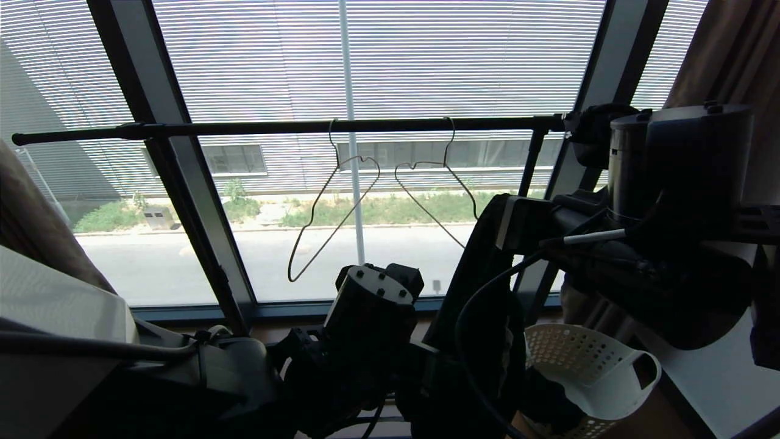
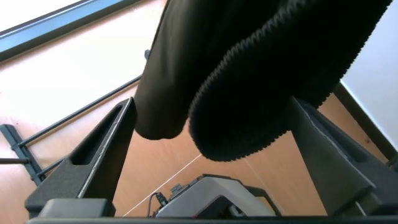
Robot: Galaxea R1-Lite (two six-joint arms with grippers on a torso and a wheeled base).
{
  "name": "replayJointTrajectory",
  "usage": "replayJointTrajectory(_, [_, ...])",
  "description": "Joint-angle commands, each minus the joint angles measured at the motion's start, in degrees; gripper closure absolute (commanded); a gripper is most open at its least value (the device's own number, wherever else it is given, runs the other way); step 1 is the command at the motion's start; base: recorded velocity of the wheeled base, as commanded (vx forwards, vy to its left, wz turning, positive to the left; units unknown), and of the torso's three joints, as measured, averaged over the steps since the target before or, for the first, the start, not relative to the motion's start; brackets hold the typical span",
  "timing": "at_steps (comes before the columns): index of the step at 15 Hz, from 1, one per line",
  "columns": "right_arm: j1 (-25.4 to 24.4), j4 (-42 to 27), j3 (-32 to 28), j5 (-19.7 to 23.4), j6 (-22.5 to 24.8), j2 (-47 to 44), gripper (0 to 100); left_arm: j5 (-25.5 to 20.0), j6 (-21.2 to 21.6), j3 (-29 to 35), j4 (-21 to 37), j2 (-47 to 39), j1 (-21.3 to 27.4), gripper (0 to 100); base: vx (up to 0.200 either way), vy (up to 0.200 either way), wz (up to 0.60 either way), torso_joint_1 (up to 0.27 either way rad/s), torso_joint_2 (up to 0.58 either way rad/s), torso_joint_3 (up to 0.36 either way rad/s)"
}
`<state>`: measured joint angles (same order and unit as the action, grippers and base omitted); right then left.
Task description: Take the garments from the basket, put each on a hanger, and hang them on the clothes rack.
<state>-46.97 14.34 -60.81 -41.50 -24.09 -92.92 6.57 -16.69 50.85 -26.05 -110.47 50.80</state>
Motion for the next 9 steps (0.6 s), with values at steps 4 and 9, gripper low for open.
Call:
replayJointTrajectory(4, [-0.4, 0.2, -1.6, -1.9, -1.2, -0.3, 100, 1.9, -0.8, 2.3, -0.1, -2.8, 0.1, 0, 0.0, 0.0, 0.0, 0.0, 0.0, 0.0])
replayJointTrajectory(9, [-0.6, 0.2, -1.6, -1.9, -1.3, -0.1, 100, 2.0, -1.9, 2.4, -0.1, -5.0, 0.1, 0, 0.0, 0.0, 0.0, 0.0, 0.0, 0.0])
